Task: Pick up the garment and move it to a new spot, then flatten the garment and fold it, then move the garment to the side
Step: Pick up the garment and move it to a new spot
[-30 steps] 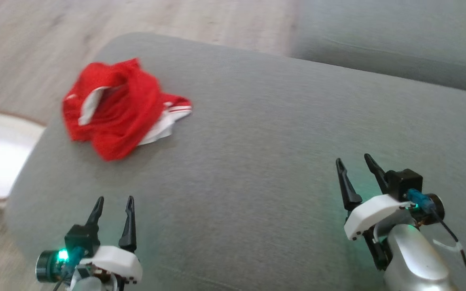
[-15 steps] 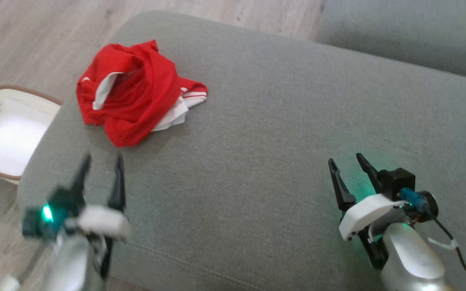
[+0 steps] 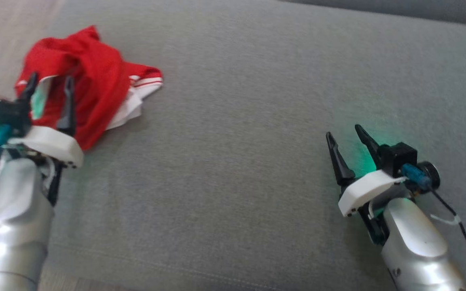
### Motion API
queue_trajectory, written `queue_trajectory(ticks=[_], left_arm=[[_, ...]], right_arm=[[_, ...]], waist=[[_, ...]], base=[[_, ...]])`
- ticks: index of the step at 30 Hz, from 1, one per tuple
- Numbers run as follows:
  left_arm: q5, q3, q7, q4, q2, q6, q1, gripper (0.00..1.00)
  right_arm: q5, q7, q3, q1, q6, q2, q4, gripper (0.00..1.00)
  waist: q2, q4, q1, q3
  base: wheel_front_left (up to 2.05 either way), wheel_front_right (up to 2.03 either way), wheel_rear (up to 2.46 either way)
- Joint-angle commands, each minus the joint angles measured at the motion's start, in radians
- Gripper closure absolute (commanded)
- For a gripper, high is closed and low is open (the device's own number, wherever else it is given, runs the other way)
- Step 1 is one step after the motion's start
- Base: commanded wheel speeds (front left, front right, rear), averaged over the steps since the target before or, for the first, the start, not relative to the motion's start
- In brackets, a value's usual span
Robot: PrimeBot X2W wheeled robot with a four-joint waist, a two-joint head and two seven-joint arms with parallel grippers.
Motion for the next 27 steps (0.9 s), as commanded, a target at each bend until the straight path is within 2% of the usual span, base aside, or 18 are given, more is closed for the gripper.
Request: queue_trajectory(ticks=[1, 4, 8, 9, 10, 15, 20, 27], left_arm=[[-0.017, 0.019, -0.010, 0.001, 0.074, 0.002, -0.055, 0.00], [-0.028, 0.024, -0.009, 0.081, 0.112, 0.003, -0.088, 0.00], [-0.039, 0.045, -0.009, 0.160, 0.129, 0.040, -0.118, 0.00], [-0.045, 0.050, -0.009, 0.175, 0.129, 0.044, -0.121, 0.17], [-0.050, 0.054, -0.009, 0.182, 0.129, 0.045, -0.123, 1.00], [-0.048, 0.060, -0.009, 0.147, 0.137, 0.046, -0.127, 1.00], [-0.026, 0.039, -0.009, 0.025, 0.121, 0.030, -0.128, 1.00], [-0.047, -0.015, -0.009, -0.194, 0.047, 0.005, -0.119, 1.00]], right_arm=[[0.007, -0.014, 0.026, -0.034, -0.001, 0.003, -0.034, 0.00], [0.015, -0.014, 0.038, -0.046, -0.001, 0.001, -0.045, 0.00], [0.029, -0.014, 0.047, -0.057, -0.001, 0.004, -0.065, 0.00], [0.032, -0.014, 0.049, -0.057, -0.001, 0.007, -0.071, 0.00], [0.035, -0.014, 0.053, -0.055, -0.001, 0.010, -0.079, 0.00], [0.049, -0.014, 0.047, -0.030, -0.001, 0.021, -0.103, 0.00], [0.072, -0.014, 0.022, 0.021, -0.001, 0.039, -0.134, 0.00], [0.109, -0.014, 0.019, 0.089, -0.001, 0.051, -0.168, 0.00]], waist=[[0.0000, -0.042, -0.0002, 0.035], [0.0000, -0.075, -0.0002, 0.054], [0.0000, -0.113, -0.0002, 0.067], [0.0000, -0.122, -0.0002, 0.067], [0.0000, -0.131, -0.0002, 0.065], [0.0000, -0.159, -0.0002, 0.056], [0.0000, -0.201, -0.0002, 0.023], [0.0000, -0.315, -0.0002, -0.041]], base=[[0.00, 0.00, 0.00], [0.00, 0.00, 0.00], [0.00, 0.00, 0.00], [0.00, 0.00, 0.00], [0.00, 0.00, 0.00], [0.00, 0.00, 0.00], [0.00, 0.00, 0.00], [0.00, 0.00, 0.00]])
